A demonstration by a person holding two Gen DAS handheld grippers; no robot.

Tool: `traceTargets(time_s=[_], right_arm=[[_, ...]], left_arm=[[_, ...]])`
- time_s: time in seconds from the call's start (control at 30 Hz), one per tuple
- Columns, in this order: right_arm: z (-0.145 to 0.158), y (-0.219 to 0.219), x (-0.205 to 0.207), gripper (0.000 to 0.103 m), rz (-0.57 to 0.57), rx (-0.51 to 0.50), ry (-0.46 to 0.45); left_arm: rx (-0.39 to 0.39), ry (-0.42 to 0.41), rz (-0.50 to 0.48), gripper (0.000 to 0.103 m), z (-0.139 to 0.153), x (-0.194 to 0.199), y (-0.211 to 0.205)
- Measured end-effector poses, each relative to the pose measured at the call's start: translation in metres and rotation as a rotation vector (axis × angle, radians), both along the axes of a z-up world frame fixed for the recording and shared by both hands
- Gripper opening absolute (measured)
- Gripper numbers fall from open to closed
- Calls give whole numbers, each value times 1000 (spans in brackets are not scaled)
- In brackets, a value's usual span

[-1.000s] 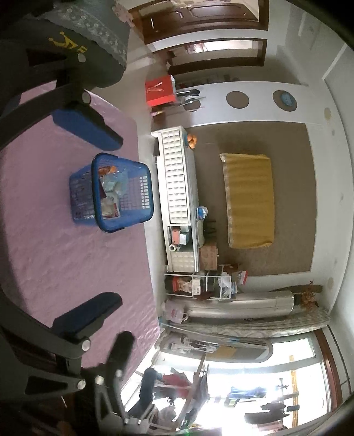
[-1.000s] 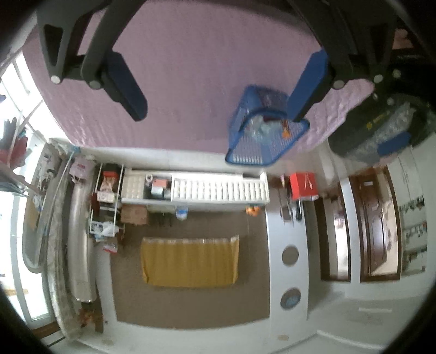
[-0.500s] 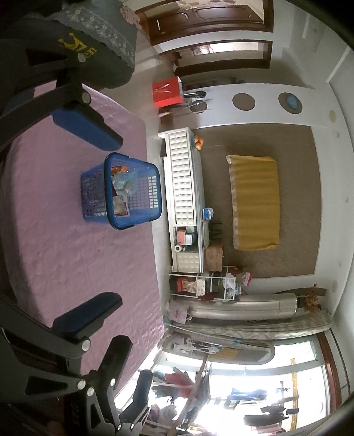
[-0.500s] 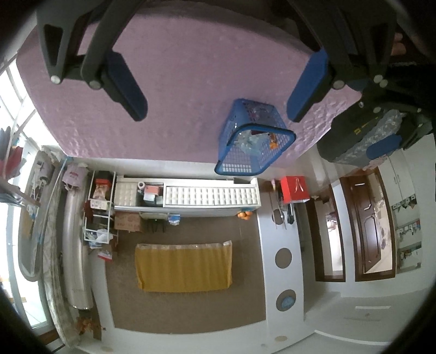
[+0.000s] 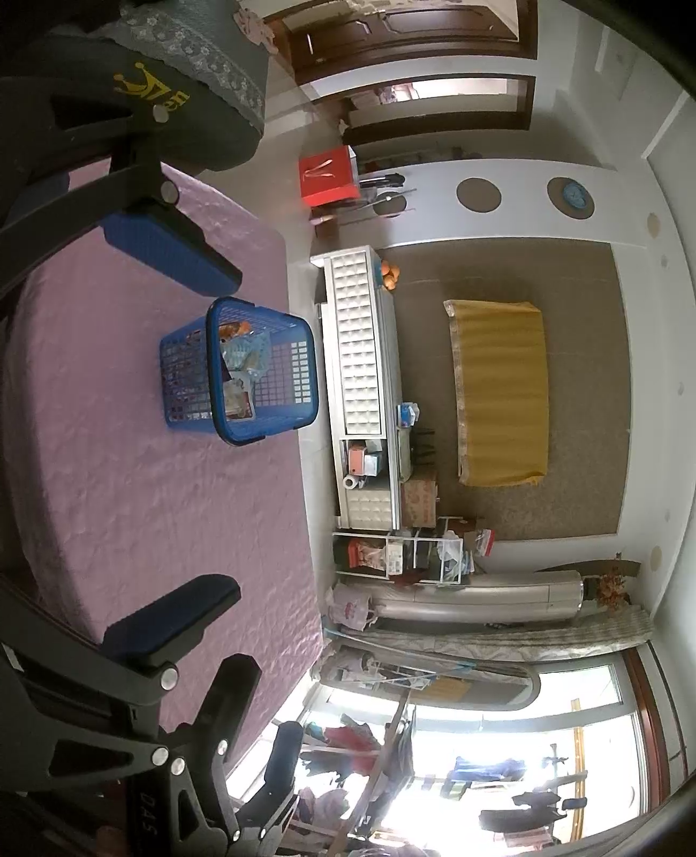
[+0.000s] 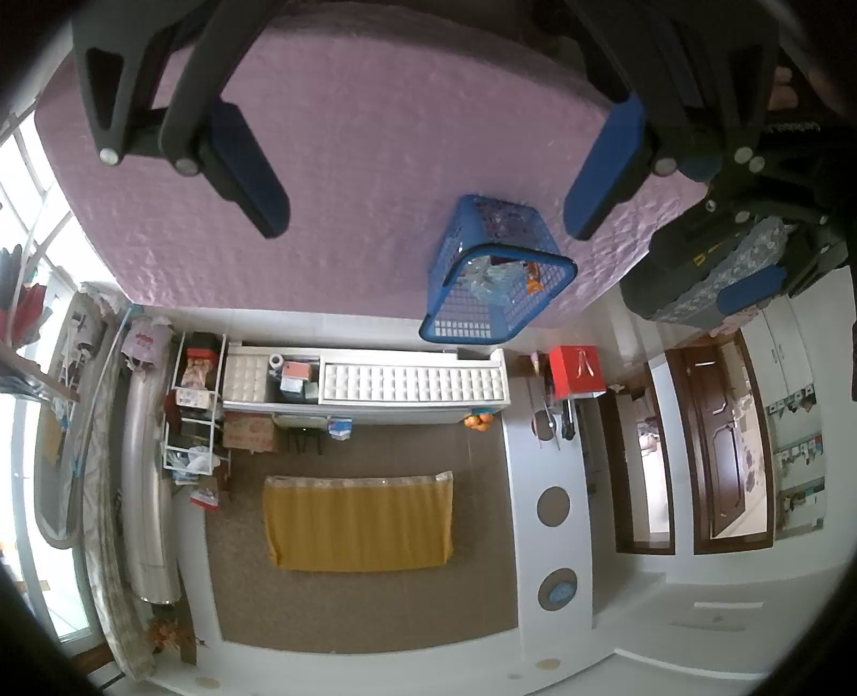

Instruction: Organize snacks

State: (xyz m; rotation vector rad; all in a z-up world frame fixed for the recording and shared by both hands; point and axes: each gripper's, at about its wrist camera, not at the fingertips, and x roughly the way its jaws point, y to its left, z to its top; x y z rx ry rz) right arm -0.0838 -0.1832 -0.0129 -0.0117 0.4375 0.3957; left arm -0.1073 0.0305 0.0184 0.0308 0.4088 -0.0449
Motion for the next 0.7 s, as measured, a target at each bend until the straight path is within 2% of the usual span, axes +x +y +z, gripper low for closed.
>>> traceTargets(time_s=[0.7], right_arm=[[3, 1, -3, 103, -8, -9, 7]], left_arm=[[-3, -1, -1, 103, 1, -6, -4]])
